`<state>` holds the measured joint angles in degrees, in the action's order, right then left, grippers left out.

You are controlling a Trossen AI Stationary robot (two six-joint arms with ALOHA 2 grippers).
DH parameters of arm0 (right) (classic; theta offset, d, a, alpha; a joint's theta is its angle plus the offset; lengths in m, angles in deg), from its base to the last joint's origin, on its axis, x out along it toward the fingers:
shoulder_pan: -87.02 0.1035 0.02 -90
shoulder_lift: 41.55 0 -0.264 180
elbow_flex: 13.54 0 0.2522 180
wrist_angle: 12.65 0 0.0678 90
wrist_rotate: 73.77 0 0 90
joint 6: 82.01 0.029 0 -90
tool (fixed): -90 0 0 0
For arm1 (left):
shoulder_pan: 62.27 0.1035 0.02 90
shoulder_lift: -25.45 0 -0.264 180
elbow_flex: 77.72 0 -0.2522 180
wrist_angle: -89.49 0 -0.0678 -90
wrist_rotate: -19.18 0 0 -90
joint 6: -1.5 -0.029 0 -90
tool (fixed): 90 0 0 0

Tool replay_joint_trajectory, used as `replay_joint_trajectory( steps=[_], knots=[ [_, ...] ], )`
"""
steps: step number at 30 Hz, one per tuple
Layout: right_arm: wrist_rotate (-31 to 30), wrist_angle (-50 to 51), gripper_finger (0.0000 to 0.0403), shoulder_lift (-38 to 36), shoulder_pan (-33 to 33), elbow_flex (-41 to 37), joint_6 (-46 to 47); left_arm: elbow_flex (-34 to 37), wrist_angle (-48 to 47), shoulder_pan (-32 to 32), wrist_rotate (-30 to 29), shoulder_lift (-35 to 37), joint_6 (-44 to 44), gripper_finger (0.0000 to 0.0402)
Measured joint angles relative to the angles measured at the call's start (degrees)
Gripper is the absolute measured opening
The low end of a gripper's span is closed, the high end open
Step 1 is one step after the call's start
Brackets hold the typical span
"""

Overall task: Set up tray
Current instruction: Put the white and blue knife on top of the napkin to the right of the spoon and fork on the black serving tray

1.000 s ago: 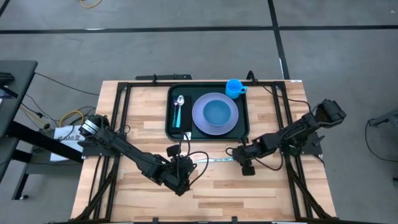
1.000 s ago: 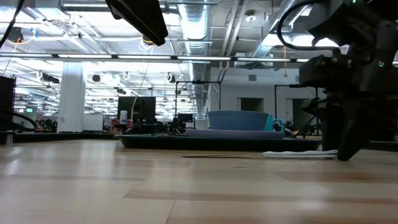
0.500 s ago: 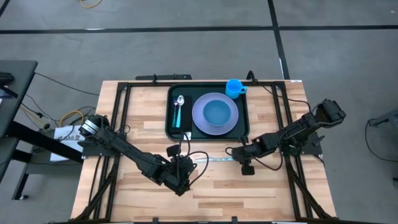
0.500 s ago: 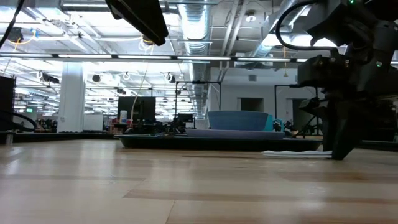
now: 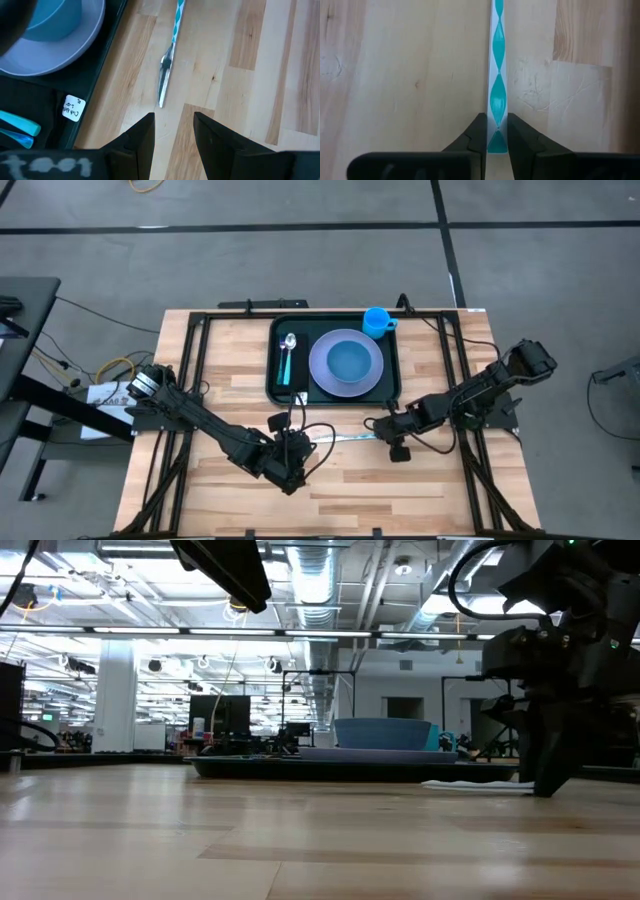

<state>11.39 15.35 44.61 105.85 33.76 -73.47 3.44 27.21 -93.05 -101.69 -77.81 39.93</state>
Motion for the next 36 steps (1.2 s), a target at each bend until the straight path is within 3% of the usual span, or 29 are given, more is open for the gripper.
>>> replay_joint_trajectory(
  steps=[6,13,23,36],
  knots=[
    [-2.2,0.1,0.0041,-2.2,-0.2,-0.2,0.0,0.0,0.0,0.0,-0.4,0.0,0.0,0.0125],
    [-10.9,-1.9,0.0041,-5.4,-0.1,-0.2,1.4,0.0,0.0,0.0,-1.8,0.0,-0.1,0.0125],
    [-12.5,-12.4,0.0042,-10.7,0.3,0.0,1.6,0.0,0.0,0.0,-2.8,0.0,-0.1,0.0125],
    [-24.2,-29.4,0.0042,-17.6,-0.8,0.1,2.5,0.0,1.8,0.0,-5.6,0.0,-0.9,0.0125]
  ],
)
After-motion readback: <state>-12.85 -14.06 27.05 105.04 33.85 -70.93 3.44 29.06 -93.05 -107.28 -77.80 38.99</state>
